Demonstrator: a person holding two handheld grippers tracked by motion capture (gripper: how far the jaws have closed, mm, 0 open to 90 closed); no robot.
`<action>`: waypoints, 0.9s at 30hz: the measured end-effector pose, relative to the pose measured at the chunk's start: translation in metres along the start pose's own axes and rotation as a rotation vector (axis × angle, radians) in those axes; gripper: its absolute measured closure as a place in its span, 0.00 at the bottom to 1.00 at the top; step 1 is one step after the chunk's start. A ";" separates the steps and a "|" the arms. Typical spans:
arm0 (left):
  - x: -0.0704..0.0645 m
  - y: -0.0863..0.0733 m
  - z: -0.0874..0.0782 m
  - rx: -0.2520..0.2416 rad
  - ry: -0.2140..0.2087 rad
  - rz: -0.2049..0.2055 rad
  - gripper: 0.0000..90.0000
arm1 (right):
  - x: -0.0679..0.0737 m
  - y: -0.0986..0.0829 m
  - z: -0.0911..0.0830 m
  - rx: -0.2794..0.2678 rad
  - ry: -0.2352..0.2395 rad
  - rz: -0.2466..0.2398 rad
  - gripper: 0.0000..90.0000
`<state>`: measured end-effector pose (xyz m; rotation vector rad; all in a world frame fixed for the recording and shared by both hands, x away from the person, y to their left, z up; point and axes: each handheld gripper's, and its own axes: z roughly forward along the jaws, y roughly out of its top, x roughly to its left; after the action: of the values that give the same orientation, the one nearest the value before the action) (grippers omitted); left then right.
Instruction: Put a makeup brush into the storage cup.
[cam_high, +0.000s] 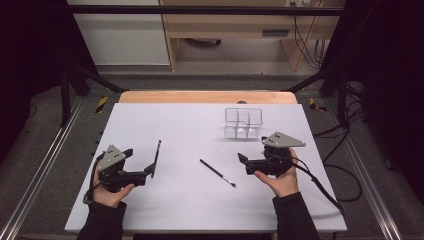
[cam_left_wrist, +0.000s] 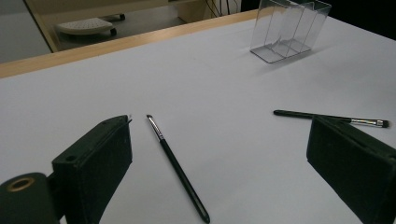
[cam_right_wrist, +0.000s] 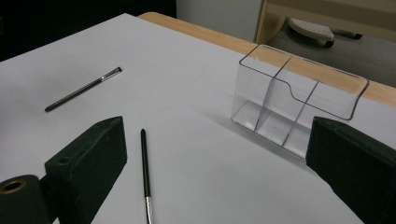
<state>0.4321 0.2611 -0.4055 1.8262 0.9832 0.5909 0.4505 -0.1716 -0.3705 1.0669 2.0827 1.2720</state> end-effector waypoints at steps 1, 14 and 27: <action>0.000 0.000 0.000 0.000 0.000 0.000 0.07 | 0.000 0.000 0.000 0.000 0.000 0.000 0.07; 0.000 0.000 0.001 0.005 -0.001 0.002 0.07 | 0.019 0.011 0.030 0.082 0.036 -0.040 0.07; 0.000 0.000 0.000 0.007 0.001 0.001 0.07 | 0.031 0.020 0.046 0.121 0.059 -0.061 0.08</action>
<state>0.4325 0.2614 -0.4059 1.8322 0.9863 0.5893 0.4734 -0.1173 -0.3737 1.0195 2.2437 1.1745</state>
